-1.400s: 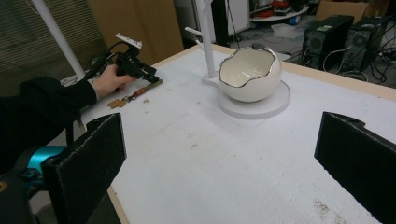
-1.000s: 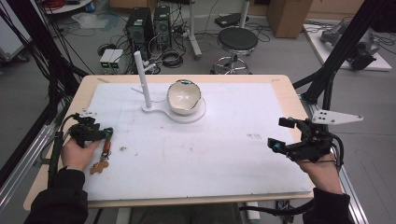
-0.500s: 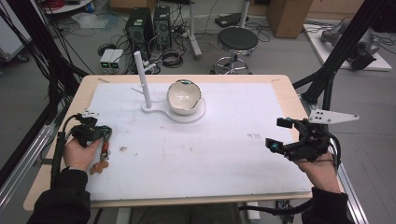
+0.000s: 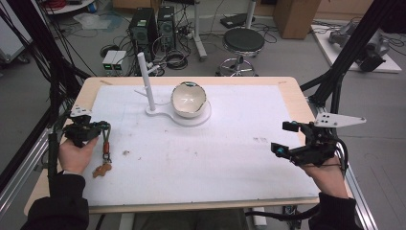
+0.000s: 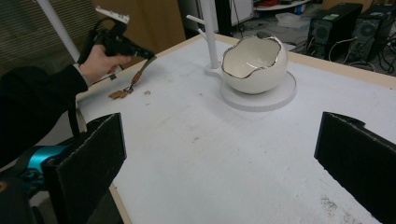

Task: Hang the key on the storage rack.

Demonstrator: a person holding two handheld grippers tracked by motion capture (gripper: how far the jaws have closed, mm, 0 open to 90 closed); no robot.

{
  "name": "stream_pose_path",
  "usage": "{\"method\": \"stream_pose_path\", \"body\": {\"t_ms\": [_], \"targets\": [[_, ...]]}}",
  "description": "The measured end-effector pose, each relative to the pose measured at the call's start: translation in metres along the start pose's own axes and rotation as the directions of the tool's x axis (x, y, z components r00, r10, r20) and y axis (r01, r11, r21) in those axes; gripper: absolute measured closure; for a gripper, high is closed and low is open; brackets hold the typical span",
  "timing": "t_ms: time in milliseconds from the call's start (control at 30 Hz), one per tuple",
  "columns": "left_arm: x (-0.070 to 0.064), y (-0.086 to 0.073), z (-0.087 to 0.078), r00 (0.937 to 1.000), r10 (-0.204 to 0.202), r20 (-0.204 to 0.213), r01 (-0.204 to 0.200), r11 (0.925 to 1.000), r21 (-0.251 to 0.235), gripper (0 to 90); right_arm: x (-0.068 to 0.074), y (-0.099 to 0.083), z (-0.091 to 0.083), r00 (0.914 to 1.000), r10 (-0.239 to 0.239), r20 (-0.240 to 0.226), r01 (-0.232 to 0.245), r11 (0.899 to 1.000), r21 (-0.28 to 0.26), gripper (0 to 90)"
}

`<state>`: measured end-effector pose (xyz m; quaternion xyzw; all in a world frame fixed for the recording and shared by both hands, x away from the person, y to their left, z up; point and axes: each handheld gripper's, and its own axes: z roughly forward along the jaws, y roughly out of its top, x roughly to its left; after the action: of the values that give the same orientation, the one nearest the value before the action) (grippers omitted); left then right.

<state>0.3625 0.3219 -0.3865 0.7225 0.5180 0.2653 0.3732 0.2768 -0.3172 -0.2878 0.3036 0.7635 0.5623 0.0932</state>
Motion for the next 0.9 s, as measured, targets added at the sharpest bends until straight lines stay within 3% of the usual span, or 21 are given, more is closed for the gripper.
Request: {"method": "stream_pose_path", "body": {"t_ms": [200, 267, 500, 733, 900], "targets": [[-0.01, 0.02, -0.035, 0.9982, 0.022, 0.056, -0.015, 0.9933, -0.114, 84.6, 0.004, 0.002, -0.001, 0.9999, -0.01, -0.005, 0.01, 1.0, -0.004, 1.0], [-0.016, 0.028, -0.046, 0.9961, 0.053, 0.071, -0.043, 0.9894, -0.139, 84.6, 0.006, 0.003, 0.001, 0.9999, -0.012, -0.01, 0.012, 1.0, -0.001, 1.0], [-0.037, 0.056, -0.084, 0.9865, 0.137, 0.089, -0.112, 0.9635, -0.243, 84.6, 0.009, 0.005, 0.003, 0.9996, -0.024, -0.013, 0.024, 1.0, 0.0, 1.0], [-0.047, 0.074, -0.104, 0.98, 0.18, 0.085, -0.148, 0.9449, -0.292, 84.6, 0.009, 0.005, 0.005, 0.9996, -0.022, -0.017, 0.022, 1.0, 0.006, 1.0], [-0.049, 0.076, -0.108, 0.9783, 0.187, 0.09, -0.152, 0.9416, -0.3, 84.6, 0.009, 0.005, 0.005, 0.9995, -0.024, -0.02, 0.024, 1.0, 0.004, 1.0]]}}
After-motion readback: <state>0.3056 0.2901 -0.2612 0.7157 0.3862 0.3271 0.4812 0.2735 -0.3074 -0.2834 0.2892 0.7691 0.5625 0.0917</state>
